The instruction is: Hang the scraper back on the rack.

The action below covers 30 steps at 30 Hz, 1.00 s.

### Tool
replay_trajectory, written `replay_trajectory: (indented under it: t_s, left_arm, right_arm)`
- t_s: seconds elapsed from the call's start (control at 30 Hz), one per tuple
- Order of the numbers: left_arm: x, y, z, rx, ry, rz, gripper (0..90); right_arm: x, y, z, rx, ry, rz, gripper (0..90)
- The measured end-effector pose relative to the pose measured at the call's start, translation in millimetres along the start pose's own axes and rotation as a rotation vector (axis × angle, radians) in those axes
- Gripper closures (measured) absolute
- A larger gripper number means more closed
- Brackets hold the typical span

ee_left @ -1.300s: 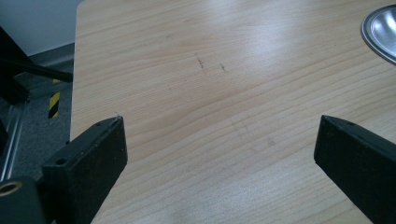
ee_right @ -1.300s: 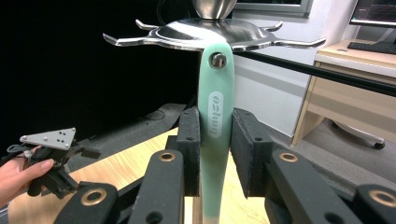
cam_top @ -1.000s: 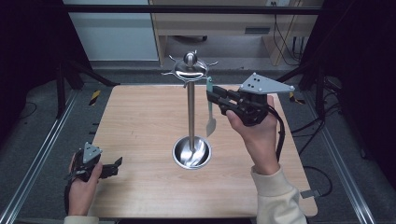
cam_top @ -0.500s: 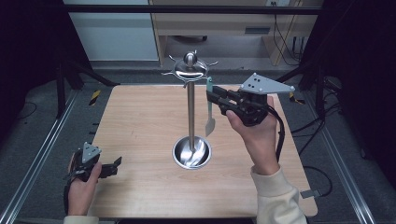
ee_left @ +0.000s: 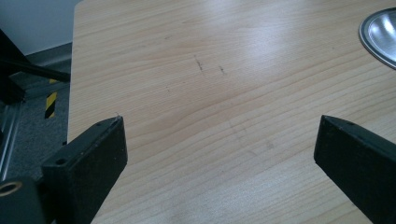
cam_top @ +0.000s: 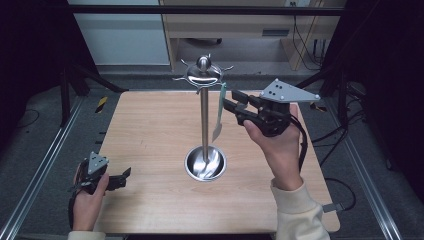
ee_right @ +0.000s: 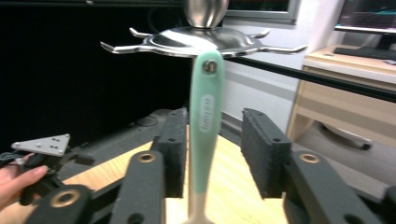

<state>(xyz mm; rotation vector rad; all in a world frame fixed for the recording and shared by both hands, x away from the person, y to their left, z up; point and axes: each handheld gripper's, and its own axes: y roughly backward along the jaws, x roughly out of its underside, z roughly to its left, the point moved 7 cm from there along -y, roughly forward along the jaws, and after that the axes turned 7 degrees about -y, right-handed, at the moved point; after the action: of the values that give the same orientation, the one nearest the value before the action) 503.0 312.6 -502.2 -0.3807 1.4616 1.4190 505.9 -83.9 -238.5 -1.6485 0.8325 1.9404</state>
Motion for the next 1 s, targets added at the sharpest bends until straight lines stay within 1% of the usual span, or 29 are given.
replay_trajectory:
  t_s: [0.03, 0.07, 0.1, 0.13, 0.17, 0.23, 0.3, 0.33, 0.37, 0.4, 0.47, 0.6, 0.67, 0.73, 0.77, 0.83, 1.0]
  left_arm:
    - [-0.1, 0.1, -0.3, 0.0, -0.001, 0.0, 2.4]
    - [-0.2, 0.4, -0.2, -0.001, -0.002, 0.0, 2.3]
    - [-0.3, 0.8, 0.1, -0.002, -0.002, -0.001, 2.3]
    - [-0.1, 1.4, 0.8, -0.002, -0.006, 0.001, 2.3]
    - [-0.1, 1.5, 1.2, -0.003, -0.002, -0.002, 2.3]
    - [0.1, 1.6, 1.9, -0.004, 0.003, -0.004, 2.3]
    - [-0.2, 1.8, 2.6, -0.004, 0.003, -0.007, 2.3]
    - [-0.1, 1.7, 2.8, -0.003, 0.003, -0.007, 2.3]
    - [0.0, 1.6, 3.0, -0.003, 0.004, -0.006, 2.3]
    - [0.2, 1.4, 2.9, -0.001, 0.006, -0.006, 2.3]
    - [0.3, 1.0, 2.6, 0.0, 0.004, -0.004, 2.3]
    - [-0.6, 1.2, 2.2, -0.001, 0.001, -0.006, 2.3]
    - [-1.6, 1.7, 2.6, -0.008, 0.004, -0.014, 2.3]
    - [-1.5, 2.2, 3.4, -0.009, 0.006, -0.015, 2.3]
    - [-1.0, 2.4, 3.6, -0.009, 0.005, -0.012, 2.3]
    - [-0.7, 2.3, 4.0, -0.009, 0.008, -0.012, 2.3]
    - [-0.7, 2.1, 3.8, -0.006, 0.008, -0.012, 2.3]
  right_arm:
    - [0.0, 1.6, -1.1, 0.015, 0.002, 0.0, 58.2]
    - [0.3, 4.3, -4.7, 0.048, 0.006, 0.006, 52.8]
    - [0.3, 4.3, -4.7, 0.048, 0.006, 0.006, 52.8]
    - [0.8, 6.3, -9.2, 0.086, 0.014, 0.008, 47.7]
    - [0.8, 6.3, -9.2, 0.086, 0.014, 0.008, 47.7]
    - [1.5, 8.6, -14.3, 0.132, 0.014, 0.01, 44.5]
    - [2.2, 10.2, -17.0, 0.165, 0.018, 0.012, 41.1]
    - [2.4, 11.2, -18.6, 0.187, 0.018, 0.011, 38.9]
    - [2.8, 13.0, -20.9, 0.214, 0.019, 0.012, 34.9]
    - [2.8, 13.0, -20.9, 0.214, 0.019, 0.012, 34.9]
    - [4.6, 15.6, -24.7, 0.254, 0.022, 0.012, 30.3]
    - [8.8, 19.1, -32.5, 0.315, 0.018, 0.024, 18.3]
    - [10.5, 20.9, -38.0, 0.347, -0.002, 0.031, 12.7]
    - [11.6, 22.2, -42.5, 0.366, -0.018, 0.03, 8.9]
    - [12.1, 22.5, -44.5, 0.369, -0.027, 0.029, 6.6]
    - [13.4, 23.3, -47.6, 0.368, -0.042, 0.03, 5.8]
    - [21.0, 25.5, -57.5, 0.375, -0.036, 0.04, 3.3]
